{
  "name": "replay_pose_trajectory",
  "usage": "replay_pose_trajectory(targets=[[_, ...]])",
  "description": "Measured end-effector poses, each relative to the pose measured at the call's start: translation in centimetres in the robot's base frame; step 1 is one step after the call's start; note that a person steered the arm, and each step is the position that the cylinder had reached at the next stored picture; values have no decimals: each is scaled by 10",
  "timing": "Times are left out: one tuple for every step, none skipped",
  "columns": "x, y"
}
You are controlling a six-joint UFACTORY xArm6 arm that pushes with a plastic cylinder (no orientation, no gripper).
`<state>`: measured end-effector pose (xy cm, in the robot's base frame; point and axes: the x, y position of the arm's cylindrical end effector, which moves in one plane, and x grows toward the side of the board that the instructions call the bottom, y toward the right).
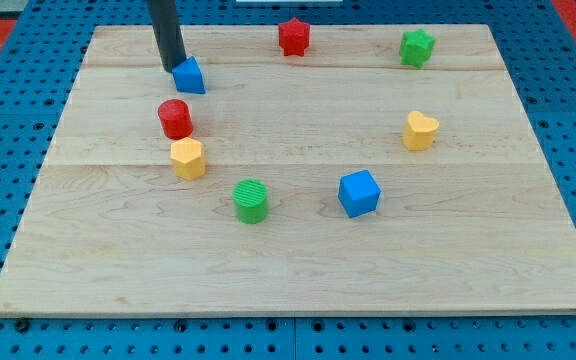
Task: Move the red star to the top right of the yellow heart
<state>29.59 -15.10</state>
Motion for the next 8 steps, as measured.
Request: replay_pose_trajectory(targets=[[22,-11],[-43,-52],[-103,-17],[-103,26],[-104,42],[-104,116],[-100,147],[-89,214]])
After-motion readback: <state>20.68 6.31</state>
